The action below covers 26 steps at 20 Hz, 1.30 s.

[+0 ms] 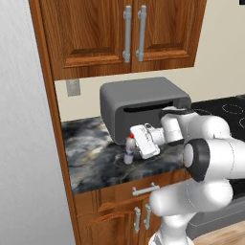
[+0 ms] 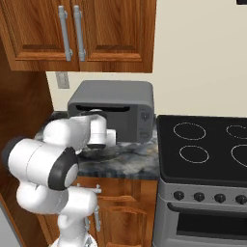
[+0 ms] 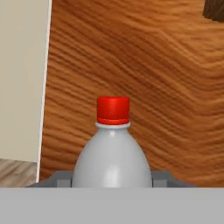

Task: Take the bottled waters from the counter and place them in the freezer to freeze. Close the freezer door after placing the bottles.

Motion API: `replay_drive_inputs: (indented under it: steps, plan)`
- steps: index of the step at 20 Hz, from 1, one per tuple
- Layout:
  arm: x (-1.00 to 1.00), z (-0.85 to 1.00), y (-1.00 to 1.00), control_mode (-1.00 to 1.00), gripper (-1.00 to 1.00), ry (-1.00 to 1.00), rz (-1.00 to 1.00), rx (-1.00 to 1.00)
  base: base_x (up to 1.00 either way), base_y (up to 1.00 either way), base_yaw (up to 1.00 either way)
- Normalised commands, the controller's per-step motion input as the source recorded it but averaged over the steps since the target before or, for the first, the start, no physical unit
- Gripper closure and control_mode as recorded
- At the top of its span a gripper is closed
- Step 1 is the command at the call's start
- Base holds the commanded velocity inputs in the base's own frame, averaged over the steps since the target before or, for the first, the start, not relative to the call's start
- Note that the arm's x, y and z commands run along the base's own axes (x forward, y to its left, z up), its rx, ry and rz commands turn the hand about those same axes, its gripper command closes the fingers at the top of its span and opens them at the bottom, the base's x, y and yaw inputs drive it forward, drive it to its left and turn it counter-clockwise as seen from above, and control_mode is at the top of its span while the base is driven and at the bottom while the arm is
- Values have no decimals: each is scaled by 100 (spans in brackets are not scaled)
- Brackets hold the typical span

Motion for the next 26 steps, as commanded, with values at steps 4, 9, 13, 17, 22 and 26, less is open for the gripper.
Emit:
replay_drive_inputs:
  steps: [4,9,13,17,22,26]
  plan:
    - [-54,100,0,-100,100,-4,-13,8,0,0,0]
    - [-89,99,0,-100,100,-9,-18,9,0,0,0]
    - [-100,84,0,-100,100,-11,-21,12,0,0,0]
    - [0,0,0,100,100,0,0,0,-100,0,-33]
    - [0,0,0,100,100,0,0,0,-100,0,-36]
    - [0,0,0,100,100,0,0,0,-100,56,6]
